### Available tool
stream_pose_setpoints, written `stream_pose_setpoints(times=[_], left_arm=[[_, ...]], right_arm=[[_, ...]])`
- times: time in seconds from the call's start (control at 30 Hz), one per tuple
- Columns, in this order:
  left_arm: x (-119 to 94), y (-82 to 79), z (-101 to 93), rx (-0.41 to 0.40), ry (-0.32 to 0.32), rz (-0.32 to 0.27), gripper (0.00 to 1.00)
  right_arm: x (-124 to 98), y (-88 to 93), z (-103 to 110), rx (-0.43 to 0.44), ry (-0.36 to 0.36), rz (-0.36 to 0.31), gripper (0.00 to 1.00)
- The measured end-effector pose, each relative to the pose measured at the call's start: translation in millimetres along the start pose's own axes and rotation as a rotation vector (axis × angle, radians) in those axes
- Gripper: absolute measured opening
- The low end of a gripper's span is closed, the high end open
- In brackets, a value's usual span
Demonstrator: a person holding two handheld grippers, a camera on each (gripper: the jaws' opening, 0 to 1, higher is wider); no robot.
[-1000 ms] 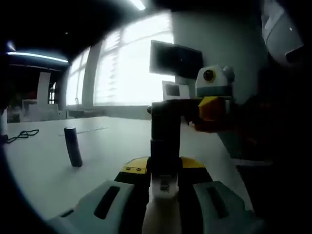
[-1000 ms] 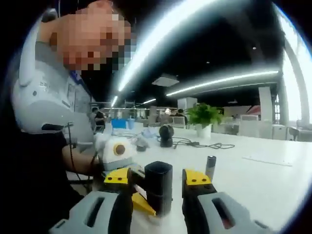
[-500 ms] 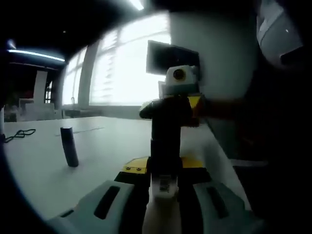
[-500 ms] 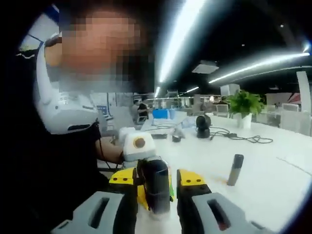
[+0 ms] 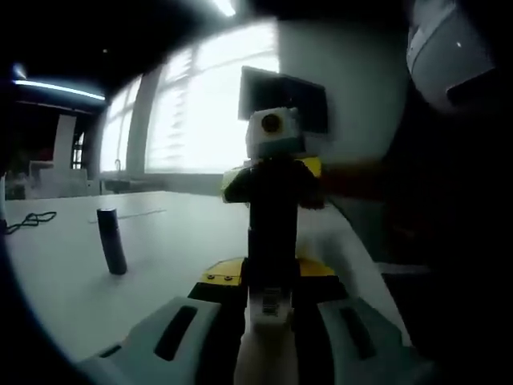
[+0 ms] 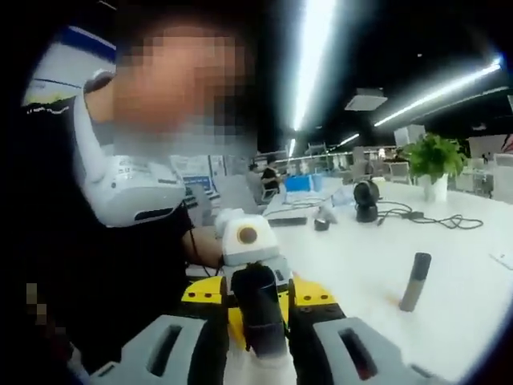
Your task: Pick up cosmetic bottle twist off cap place on table pick up cap screw tight cap place on table
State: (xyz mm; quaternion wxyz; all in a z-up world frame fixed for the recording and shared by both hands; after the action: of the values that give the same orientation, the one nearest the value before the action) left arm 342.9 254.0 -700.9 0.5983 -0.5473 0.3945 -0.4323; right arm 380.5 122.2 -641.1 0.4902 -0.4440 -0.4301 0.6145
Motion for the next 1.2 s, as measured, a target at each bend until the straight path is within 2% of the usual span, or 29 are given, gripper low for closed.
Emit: stream_pose_setpoints(times=[0.37, 0.67, 0.93, 1.2], left_arm=[[0, 0.4, 1.2, -0.004, -0.002, 0.000, 0.11], [0, 0.8, 1.7, 0.003, -0.004, 0.001, 0.11], [0, 1.1, 3.2, 0.001, -0.013, 0.003, 0.11], [0, 1.0, 2.7, 0.030, -0.036, 0.011, 0.11]], right_arm=[[7, 1.6, 0, -0.025, -0.054, -0.008, 0.18], [9, 2.2, 3, -0.072, -0.033, 0.007, 0.16], [9, 3.5, 4, -0.072, 0.028, -0.016, 0.15], [8, 5.2, 13, -0.091, 0.159, -0.027, 0.15]])
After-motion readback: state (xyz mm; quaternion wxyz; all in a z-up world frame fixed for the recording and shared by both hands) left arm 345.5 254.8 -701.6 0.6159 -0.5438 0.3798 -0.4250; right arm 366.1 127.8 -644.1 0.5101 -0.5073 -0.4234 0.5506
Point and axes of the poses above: the point that each gripper's makers call its tool centre point, and the gripper's own axes: x roughly forward along the fingers, z roughly to its left, y roughly out of its underside, the point moved 8 cm from there along -x, roughly backward along the fingers, and after that the axes turned 6 degrees about x, right-handed, at the moved point
